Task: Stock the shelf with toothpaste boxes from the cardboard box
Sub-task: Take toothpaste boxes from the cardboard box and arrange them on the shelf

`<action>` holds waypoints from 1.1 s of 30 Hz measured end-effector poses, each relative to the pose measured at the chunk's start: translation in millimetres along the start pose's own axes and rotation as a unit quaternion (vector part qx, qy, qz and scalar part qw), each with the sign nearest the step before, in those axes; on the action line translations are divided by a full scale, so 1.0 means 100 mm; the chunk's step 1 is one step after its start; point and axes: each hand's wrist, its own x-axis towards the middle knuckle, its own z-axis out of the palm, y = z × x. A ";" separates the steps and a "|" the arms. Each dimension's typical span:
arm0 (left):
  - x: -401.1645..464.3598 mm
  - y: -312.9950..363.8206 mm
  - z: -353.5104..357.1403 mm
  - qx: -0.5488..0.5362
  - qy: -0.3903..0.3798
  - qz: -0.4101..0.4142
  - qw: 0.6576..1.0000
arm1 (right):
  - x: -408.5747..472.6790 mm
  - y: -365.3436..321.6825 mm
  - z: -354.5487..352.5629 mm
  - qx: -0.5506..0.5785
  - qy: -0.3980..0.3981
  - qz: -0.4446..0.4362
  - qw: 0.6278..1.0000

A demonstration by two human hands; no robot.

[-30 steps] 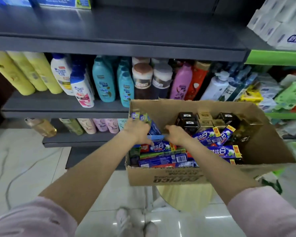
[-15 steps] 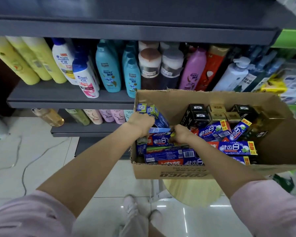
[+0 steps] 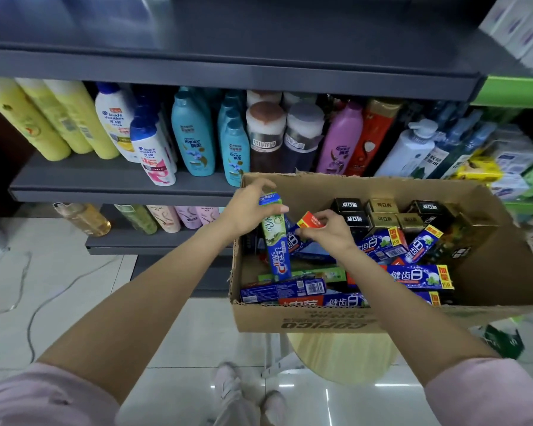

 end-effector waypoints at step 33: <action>-0.41 0.55 -2.78 -0.216 0.135 0.057 0.965 | -0.50 -3.49 0.35 0.324 -0.029 -0.247 0.913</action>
